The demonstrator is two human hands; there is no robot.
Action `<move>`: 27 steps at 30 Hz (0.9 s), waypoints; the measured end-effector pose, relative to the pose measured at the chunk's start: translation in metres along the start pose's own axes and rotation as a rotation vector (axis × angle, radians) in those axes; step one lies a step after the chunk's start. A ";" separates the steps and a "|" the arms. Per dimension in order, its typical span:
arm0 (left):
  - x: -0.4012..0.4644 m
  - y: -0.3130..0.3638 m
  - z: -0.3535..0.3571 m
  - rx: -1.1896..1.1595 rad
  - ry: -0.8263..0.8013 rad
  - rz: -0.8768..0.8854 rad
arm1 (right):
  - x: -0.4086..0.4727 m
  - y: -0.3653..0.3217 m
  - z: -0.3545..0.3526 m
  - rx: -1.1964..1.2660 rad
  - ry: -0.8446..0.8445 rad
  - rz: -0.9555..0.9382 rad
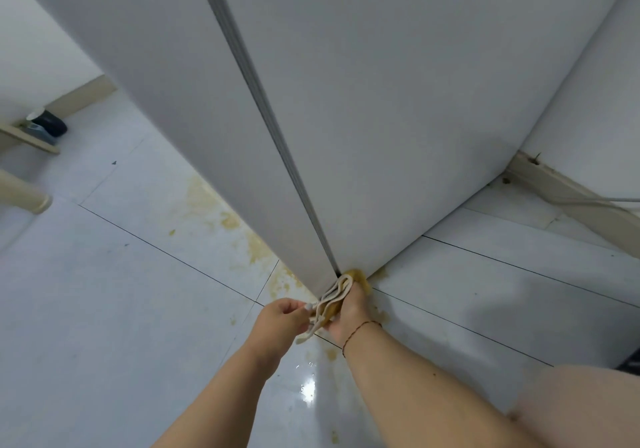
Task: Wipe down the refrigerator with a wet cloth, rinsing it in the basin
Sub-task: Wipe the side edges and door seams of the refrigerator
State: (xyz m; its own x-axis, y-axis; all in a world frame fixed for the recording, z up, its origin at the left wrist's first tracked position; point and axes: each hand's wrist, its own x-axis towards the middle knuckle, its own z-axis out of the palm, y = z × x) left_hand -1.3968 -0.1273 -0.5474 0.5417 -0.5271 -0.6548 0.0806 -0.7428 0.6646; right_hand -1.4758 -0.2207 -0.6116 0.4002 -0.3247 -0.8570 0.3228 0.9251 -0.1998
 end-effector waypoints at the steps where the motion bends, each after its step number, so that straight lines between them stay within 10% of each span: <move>1: 0.000 0.000 0.000 0.001 0.014 -0.005 | -0.001 -0.001 0.001 0.000 -0.011 0.050; 27: -0.106 0.127 -0.049 -0.336 0.115 0.130 | -0.203 -0.044 0.076 0.081 -0.242 0.003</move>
State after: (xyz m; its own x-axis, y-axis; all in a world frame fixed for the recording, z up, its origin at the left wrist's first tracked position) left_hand -1.4028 -0.1455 -0.3760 0.6544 -0.5443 -0.5249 0.2642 -0.4859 0.8331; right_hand -1.5057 -0.2100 -0.3924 0.5915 -0.3685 -0.7172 0.3853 0.9105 -0.1500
